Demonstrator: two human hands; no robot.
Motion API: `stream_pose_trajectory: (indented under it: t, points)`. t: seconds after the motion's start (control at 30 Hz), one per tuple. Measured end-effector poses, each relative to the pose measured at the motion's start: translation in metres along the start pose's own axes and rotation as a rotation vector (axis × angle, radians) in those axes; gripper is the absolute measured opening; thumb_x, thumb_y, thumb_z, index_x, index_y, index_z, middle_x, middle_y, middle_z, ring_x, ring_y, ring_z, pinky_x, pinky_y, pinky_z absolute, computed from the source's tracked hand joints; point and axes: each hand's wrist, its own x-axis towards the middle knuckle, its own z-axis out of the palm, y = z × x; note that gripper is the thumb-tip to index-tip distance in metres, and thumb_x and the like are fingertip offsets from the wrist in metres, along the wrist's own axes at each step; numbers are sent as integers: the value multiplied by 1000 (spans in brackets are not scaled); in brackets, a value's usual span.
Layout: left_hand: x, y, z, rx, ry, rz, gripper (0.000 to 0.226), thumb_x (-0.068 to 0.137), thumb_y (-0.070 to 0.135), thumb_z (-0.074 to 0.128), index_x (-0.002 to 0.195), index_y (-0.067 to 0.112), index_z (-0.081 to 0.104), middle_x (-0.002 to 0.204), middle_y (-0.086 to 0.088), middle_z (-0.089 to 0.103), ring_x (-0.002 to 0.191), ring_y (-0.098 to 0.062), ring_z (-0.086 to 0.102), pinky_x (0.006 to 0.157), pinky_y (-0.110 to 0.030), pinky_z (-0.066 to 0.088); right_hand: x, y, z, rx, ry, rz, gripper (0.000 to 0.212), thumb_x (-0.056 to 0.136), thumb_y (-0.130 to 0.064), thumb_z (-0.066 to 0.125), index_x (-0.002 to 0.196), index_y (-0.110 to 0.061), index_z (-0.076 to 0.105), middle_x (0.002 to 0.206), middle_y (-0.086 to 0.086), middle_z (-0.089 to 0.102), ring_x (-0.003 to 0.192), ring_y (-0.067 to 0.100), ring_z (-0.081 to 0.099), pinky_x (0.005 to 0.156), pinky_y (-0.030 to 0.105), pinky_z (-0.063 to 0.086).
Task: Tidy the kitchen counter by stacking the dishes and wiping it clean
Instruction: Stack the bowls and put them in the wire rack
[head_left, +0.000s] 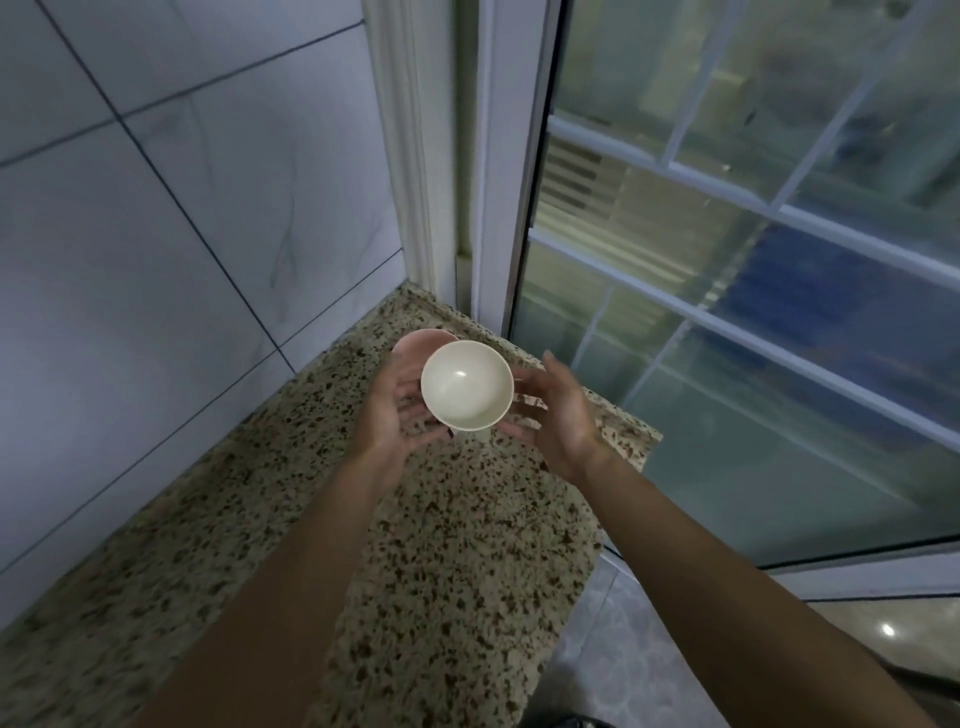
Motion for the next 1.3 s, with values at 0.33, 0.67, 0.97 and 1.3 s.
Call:
stream_pose_trajectory:
  t: [0.33, 0.67, 0.97, 1.3]
  points:
    - [60, 27, -20, 50, 60, -17, 63, 105, 62, 26, 134, 21, 65, 137, -4, 61, 124, -24, 58, 102, -48, 48, 58, -27, 41, -152, -61, 15, 58, 104, -55, 41, 126, -8, 68, 125, 10, 66, 116, 29, 62, 89, 43, 61]
    - [95, 9, -32, 133, 77, -61, 66, 104, 66, 23, 137, 27, 64, 145, -4, 54, 128, -20, 50, 96, -46, 41, 102, -15, 59, -392, -10, 58, 52, 103, -55, 43, 132, -17, 65, 131, 4, 66, 108, 18, 64, 95, 41, 56]
    - [91, 2, -34, -122, -3, -147, 67, 102, 67, 30, 135, 21, 66, 143, -6, 55, 130, -31, 50, 75, -49, 59, 104, 0, 57, -294, -33, 98, 51, 101, -57, 46, 132, -22, 65, 138, 2, 62, 125, 24, 59, 88, 39, 55]
    - [32, 19, -59, -129, 127, -72, 53, 106, 57, 32, 124, 24, 69, 125, -1, 60, 121, -28, 55, 100, -60, 51, 54, -7, 78, -262, -156, 104, 59, 104, -48, 43, 134, -1, 60, 129, 13, 66, 116, 32, 65, 101, 52, 54]
